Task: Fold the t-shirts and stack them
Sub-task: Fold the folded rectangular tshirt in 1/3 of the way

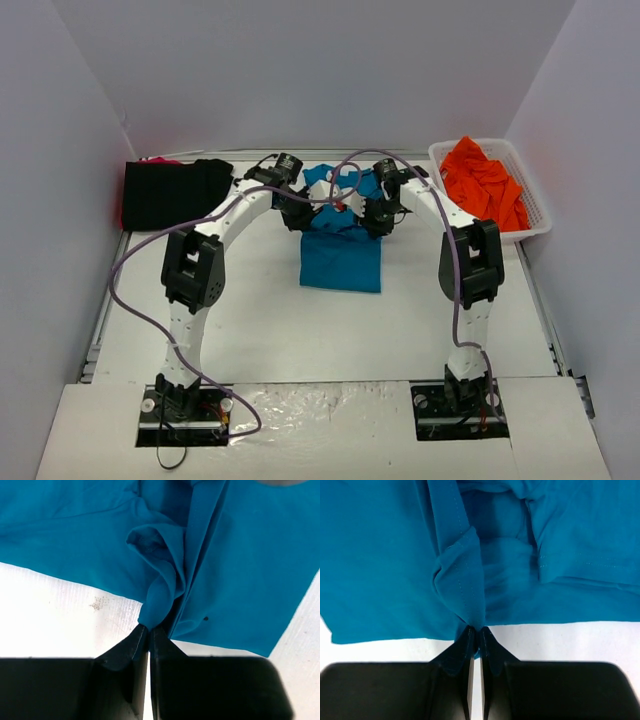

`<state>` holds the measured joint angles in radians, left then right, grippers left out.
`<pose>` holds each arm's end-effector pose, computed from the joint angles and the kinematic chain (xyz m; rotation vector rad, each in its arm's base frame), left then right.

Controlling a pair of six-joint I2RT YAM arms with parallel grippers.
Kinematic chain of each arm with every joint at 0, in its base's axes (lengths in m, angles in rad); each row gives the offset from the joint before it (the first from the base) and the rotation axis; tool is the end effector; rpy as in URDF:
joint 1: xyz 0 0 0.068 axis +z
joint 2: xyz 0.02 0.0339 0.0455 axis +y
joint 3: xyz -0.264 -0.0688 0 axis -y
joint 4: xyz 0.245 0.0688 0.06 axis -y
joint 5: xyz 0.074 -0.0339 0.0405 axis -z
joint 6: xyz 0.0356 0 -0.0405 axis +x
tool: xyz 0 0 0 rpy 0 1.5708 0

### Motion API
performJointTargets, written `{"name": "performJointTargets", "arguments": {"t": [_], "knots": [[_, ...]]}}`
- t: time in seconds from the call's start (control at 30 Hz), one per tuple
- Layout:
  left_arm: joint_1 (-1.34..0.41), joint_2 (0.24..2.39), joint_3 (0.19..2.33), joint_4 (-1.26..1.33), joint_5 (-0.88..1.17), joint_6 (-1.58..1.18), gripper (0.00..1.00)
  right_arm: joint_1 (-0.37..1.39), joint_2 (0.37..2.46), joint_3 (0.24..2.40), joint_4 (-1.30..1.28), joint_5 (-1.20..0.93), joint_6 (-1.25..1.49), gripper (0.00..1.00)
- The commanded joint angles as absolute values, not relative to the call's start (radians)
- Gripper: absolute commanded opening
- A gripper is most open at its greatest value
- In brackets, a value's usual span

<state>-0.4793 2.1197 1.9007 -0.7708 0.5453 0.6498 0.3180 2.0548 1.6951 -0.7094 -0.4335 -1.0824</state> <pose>0.4061 -0.2319 0.2568 1.4858 1.9628 -0.6210 0.4175 0.1532 0.2239 -1.7243 1.8267 0.2727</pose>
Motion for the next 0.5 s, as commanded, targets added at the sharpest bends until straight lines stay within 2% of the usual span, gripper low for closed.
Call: {"name": "performJointTargets", "arguments": {"t": [0.0,0.13,0.2,0.3,0.37,0.47], "knots": [[-0.491,2.123,1.968,-0.802,0.583,0.716,0.02,0.298,2.100,1.750,-0.675,-0.422,-1.019,0.00],[-0.486,2.157,1.999,-0.808,0.577,0.722,0.02,0.296,2.144,1.792,-0.667,-0.426,-1.005,0.00],[-0.482,2.169,2.005,-0.807,0.571,0.723,0.11,0.296,2.154,1.796,-0.663,-0.425,-1.000,0.00],[-0.479,2.181,2.006,-0.796,0.569,0.723,0.18,0.295,2.172,1.805,-0.652,-0.414,-0.989,0.04],[-0.477,2.189,2.008,-0.787,0.565,0.729,0.36,0.295,2.181,1.812,-0.649,-0.408,-0.982,0.11],[-0.477,2.198,2.025,-0.784,0.561,0.729,0.43,0.295,2.181,1.816,-0.640,-0.396,-0.970,0.15]]}}
